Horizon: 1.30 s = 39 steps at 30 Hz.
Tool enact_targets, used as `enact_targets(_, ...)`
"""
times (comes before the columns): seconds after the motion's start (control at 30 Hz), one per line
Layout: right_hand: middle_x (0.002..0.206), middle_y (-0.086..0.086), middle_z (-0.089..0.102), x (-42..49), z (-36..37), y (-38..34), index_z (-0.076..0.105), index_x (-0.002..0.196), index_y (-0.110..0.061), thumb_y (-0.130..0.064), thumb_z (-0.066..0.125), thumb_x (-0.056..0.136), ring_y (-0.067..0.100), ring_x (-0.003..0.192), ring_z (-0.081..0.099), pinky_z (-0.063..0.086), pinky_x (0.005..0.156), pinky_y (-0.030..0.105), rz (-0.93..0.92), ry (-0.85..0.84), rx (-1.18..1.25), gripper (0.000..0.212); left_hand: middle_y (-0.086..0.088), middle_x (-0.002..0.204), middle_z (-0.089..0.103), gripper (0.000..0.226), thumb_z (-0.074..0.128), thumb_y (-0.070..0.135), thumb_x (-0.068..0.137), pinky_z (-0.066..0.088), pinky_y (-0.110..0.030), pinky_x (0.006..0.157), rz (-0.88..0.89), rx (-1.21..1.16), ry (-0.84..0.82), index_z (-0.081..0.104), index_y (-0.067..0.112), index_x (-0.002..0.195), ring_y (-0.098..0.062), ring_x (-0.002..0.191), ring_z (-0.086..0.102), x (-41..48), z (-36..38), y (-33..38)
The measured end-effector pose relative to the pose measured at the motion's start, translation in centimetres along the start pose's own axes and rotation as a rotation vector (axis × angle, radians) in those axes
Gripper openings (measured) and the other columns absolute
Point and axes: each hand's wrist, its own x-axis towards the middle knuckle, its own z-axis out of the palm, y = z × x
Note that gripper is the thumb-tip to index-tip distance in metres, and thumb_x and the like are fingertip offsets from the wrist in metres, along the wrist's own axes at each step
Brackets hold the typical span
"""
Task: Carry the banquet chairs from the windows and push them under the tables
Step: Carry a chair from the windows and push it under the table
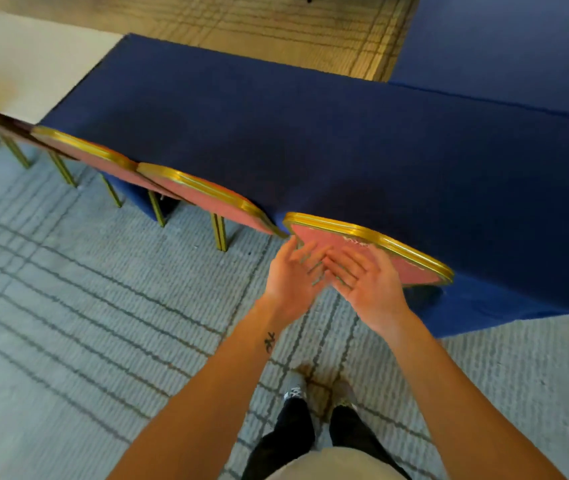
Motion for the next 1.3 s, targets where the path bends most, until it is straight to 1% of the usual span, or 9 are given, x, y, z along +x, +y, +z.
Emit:
enact_targets(0.1, 0.126, 0.020, 0.070, -0.8, 1.9, 1.5, 0.054, 0.134, -0.004, -0.042, 0.047, 0.104, 0.033, 0.118, 0.066, 0.048, 0.105, 0.047, 0.061, -0.104, -0.101, 0.049, -0.013, 0.137, 0.064, 0.050, 0.044, 0.049, 0.103, 0.050, -0.037, 0.090, 0.119, -0.105, 0.028, 0.058, 0.011, 0.132, -0.024, 0.109, 0.065, -3.7, -2.1, 0.4)
enact_targets(0.17, 0.128, 0.019, 0.069, -1.3, 3.6, 3.2, 0.054, 0.135, -0.006, -0.043, 0.047, 0.104, 0.033, 0.123, 0.064, 0.050, 0.103, 0.047, 0.113, -0.201, -0.193, 0.049, -0.016, 0.140, 0.063, 0.050, 0.045, 0.049, 0.103, 0.049, -0.039, 0.092, 0.214, -0.196, 0.058, 0.056, 0.010, 0.133, -0.027, 0.111, 0.064, -6.4, -4.3, 0.7)
enact_targets(0.3, 0.131, 0.018, 0.068, -2.9, 6.7, 6.2, 0.054, 0.139, -0.006, -0.045, 0.046, 0.105, 0.035, 0.126, 0.062, 0.051, 0.101, 0.047, 0.177, -0.333, -0.337, 0.052, -0.018, 0.139, 0.063, 0.053, 0.046, 0.048, 0.103, 0.039, -0.046, 0.114, 0.347, -0.340, 0.124, 0.054, 0.007, 0.138, -0.032, 0.130, 0.057, -11.4, -8.4, 0.6)
enact_targets(0.37, 0.133, 0.018, 0.066, -4.1, 8.8, 8.6, 0.052, 0.142, -0.006, -0.045, 0.045, 0.105, 0.034, 0.127, 0.061, 0.049, 0.102, 0.047, 0.225, -0.397, -0.389, 0.054, -0.019, 0.139, 0.063, 0.055, 0.046, 0.046, 0.104, 0.037, -0.049, 0.118, 0.417, -0.418, 0.168, 0.051, 0.007, 0.143, -0.033, 0.134, 0.056, -14.4, -11.0, 0.5)
enact_targets(0.57, 0.136, 0.018, 0.065, -7.9, 15.5, 17.5, 0.051, 0.143, -0.006, -0.045, 0.041, 0.107, 0.033, 0.127, 0.062, 0.043, 0.112, 0.050, 0.323, -0.556, -0.539, 0.054, -0.018, 0.138, 0.064, 0.056, 0.045, 0.045, 0.105, 0.044, -0.049, 0.111, 0.595, -0.557, 0.281, 0.050, 0.006, 0.145, -0.033, 0.130, 0.059, -22.4, -18.9, 0.4)
enact_targets(0.73, 0.135, 0.018, 0.065, -12.2, 21.3, 27.3, 0.051, 0.144, -0.007, -0.044, 0.042, 0.105, 0.033, 0.127, 0.062, 0.043, 0.111, 0.049, 0.402, -0.652, -0.643, 0.054, -0.021, 0.140, 0.062, 0.056, 0.043, 0.043, 0.105, 0.040, -0.051, 0.115, 0.745, -0.628, 0.324, 0.046, 0.006, 0.147, -0.035, 0.131, 0.059, -30.7, -27.1, 1.8)
enact_targets(0.87, 0.135, 0.019, 0.065, -16.2, 25.4, 35.7, 0.050, 0.143, -0.005, -0.043, 0.044, 0.105, 0.033, 0.128, 0.061, 0.041, 0.114, 0.052, 0.465, -0.731, -0.691, 0.054, -0.021, 0.143, 0.059, 0.057, 0.042, 0.043, 0.104, 0.032, -0.054, 0.121, 0.849, -0.689, 0.340, 0.045, 0.006, 0.148, -0.038, 0.137, 0.053, -37.3, -34.3, 2.4)
enact_targets(1.03, 0.137, 0.019, 0.064, -20.3, 29.0, 44.8, 0.050, 0.142, -0.005, -0.041, 0.044, 0.104, 0.036, 0.128, 0.060, 0.044, 0.110, 0.051, 0.513, -0.844, -0.790, 0.053, -0.020, 0.144, 0.059, 0.058, 0.039, 0.044, 0.105, 0.030, -0.052, 0.120, 0.960, -0.754, 0.372, 0.044, 0.007, 0.149, -0.036, 0.139, 0.050, -44.2, -41.0, 2.1)
enact_targets(1.3, 0.138, 0.019, 0.062, -23.2, 33.6, 56.2, 0.050, 0.141, -0.003, -0.042, 0.043, 0.104, 0.038, 0.123, 0.062, 0.042, 0.111, 0.054, 0.628, -0.930, -0.933, 0.053, -0.015, 0.146, 0.058, 0.059, 0.036, 0.044, 0.105, 0.025, -0.054, 0.123, 1.056, -0.870, 0.443, 0.045, 0.008, 0.150, -0.038, 0.145, 0.043, -50.1, -50.0, 1.5)
